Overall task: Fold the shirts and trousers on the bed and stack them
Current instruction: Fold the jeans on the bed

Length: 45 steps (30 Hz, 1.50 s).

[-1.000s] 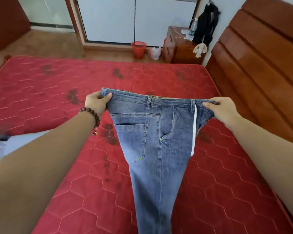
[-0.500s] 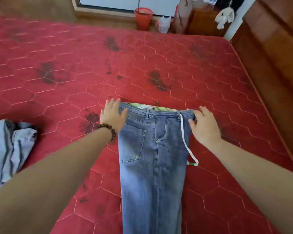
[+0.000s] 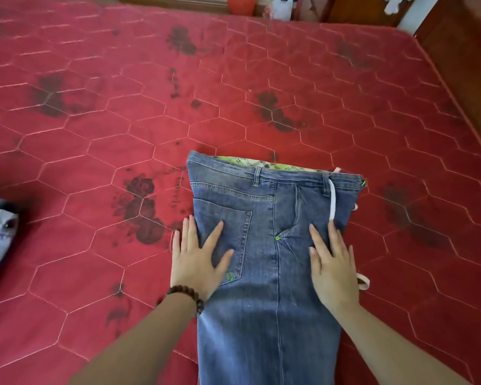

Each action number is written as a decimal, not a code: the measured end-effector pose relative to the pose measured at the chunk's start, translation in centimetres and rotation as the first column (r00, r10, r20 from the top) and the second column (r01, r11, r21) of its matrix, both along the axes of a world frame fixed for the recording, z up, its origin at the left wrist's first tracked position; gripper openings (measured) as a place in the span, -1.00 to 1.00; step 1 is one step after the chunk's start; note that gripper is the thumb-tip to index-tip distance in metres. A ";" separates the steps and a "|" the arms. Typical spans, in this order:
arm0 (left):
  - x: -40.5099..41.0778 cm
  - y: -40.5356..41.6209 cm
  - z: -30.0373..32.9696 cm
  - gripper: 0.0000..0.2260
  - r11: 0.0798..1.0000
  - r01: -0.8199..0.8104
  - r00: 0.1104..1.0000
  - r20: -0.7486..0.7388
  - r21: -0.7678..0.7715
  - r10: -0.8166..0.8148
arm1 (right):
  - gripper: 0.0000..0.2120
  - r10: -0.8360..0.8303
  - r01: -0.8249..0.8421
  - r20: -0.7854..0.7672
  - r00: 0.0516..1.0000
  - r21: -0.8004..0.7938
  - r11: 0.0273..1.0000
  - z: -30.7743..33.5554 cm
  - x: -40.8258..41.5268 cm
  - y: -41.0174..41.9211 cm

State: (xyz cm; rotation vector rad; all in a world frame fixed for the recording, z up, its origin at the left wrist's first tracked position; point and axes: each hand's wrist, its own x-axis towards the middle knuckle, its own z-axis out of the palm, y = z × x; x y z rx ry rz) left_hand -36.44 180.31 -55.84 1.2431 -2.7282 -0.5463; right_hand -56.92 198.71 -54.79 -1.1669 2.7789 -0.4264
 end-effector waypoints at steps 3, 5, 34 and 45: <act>-1.4 -3.2 1.5 -0.60 0.956 -0.037 0.931 -0.337 0.290 0.138 | -0.47 -0.251 0.293 0.183 0.950 -0.255 0.922 2.9 -2.8 -1.7; -3.0 -5.6 2.8 -0.58 0.896 -0.070 0.888 -0.382 0.439 0.256 | -0.27 -0.353 0.452 0.401 0.845 -0.183 0.873 4.9 -5.2 -3.8; -9.9 -2.1 -0.4 -0.42 0.960 0.234 0.955 0.223 -0.152 -0.198 | -0.49 0.217 -0.195 -0.088 0.972 0.210 0.958 -1.3 -1.1 -9.7; -1.3 7.1 1.4 -0.36 0.939 0.345 0.900 0.283 0.000 -0.330 | -0.42 0.227 -0.228 0.030 0.974 0.198 0.953 -0.1 9.0 -2.0</act>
